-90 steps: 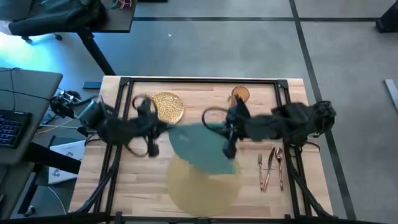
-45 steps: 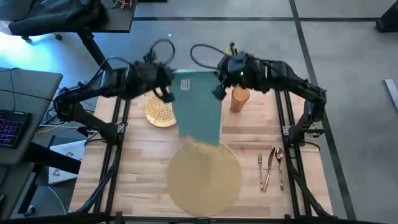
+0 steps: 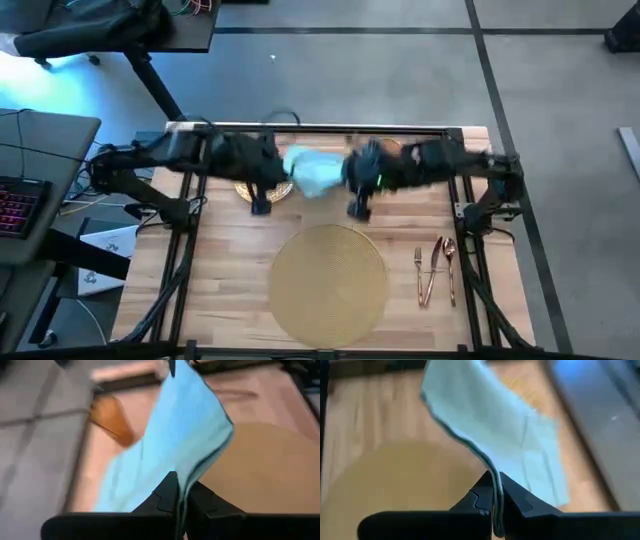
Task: Set table place
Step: Fold the blue napkin
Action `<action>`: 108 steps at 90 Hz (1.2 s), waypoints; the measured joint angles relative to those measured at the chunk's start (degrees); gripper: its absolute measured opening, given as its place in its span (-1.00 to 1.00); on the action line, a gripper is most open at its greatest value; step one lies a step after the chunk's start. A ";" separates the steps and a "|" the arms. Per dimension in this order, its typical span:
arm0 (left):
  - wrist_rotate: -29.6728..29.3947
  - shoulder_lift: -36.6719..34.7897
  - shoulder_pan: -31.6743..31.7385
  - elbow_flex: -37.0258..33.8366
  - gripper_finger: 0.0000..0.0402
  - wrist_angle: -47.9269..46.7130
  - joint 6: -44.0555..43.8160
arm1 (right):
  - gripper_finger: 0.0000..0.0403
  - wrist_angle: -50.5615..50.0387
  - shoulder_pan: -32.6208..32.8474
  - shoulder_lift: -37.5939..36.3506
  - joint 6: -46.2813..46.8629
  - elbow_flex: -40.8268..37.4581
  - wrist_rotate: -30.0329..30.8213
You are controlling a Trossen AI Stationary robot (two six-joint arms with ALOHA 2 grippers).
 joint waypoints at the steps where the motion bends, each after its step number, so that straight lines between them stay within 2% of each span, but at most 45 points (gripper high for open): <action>1: -0.23 0.07 -0.57 -0.71 -1.00 0.52 -0.76 | -1.00 0.23 0.56 -0.01 0.48 -0.93 0.00; 10: -2.49 1.04 -5.45 -7.87 -1.00 6.10 -8.56 | -1.00 3.78 5.28 -0.01 5.56 -10.11 -0.22; 21: -3.09 2.79 -10.84 -15.75 -1.00 16.06 -18.76 | -1.00 14.32 10.60 0.03 12.47 -21.02 -2.43; 33: -2.78 5.66 -16.41 -20.03 -1.00 21.84 -29.43 | -1.00 26.78 16.20 0.05 20.15 -30.01 -5.74; 43: -3.15 7.98 -20.33 -20.35 -1.00 23.60 -35.42 | -1.00 31.93 19.49 0.05 24.94 -32.98 -6.30; 58: -4.51 9.32 -21.76 -20.33 -1.00 23.91 -40.15 | -1.00 31.12 19.37 0.04 26.49 -32.49 -6.76; 64: -1.67 9.23 -20.70 -19.44 -1.00 23.74 -41.85 | -1.00 31.62 18.57 -0.04 26.24 -31.45 -11.04; 74: 9.33 9.09 -19.20 -17.20 -1.00 24.25 -41.68 | -1.00 34.17 17.49 -0.19 24.66 -30.34 -21.36; 80: 13.16 9.07 -18.91 -17.00 -1.00 23.97 -40.00 | -1.00 34.67 17.37 -0.21 23.62 -30.18 -23.92; 86: 12.38 9.12 -18.86 -17.04 -1.00 21.81 -37.70 | -1.00 33.75 17.21 -0.21 23.23 -30.18 -22.86; 93: 9.55 9.24 -17.86 -17.04 -1.00 19.07 -35.08 | -1.00 30.95 16.33 -0.21 23.57 -30.18 -18.97; 108: -2.19 9.44 -14.66 -17.15 -1.00 12.05 -32.06 | -1.00 21.46 12.62 -0.21 26.58 -30.18 -8.03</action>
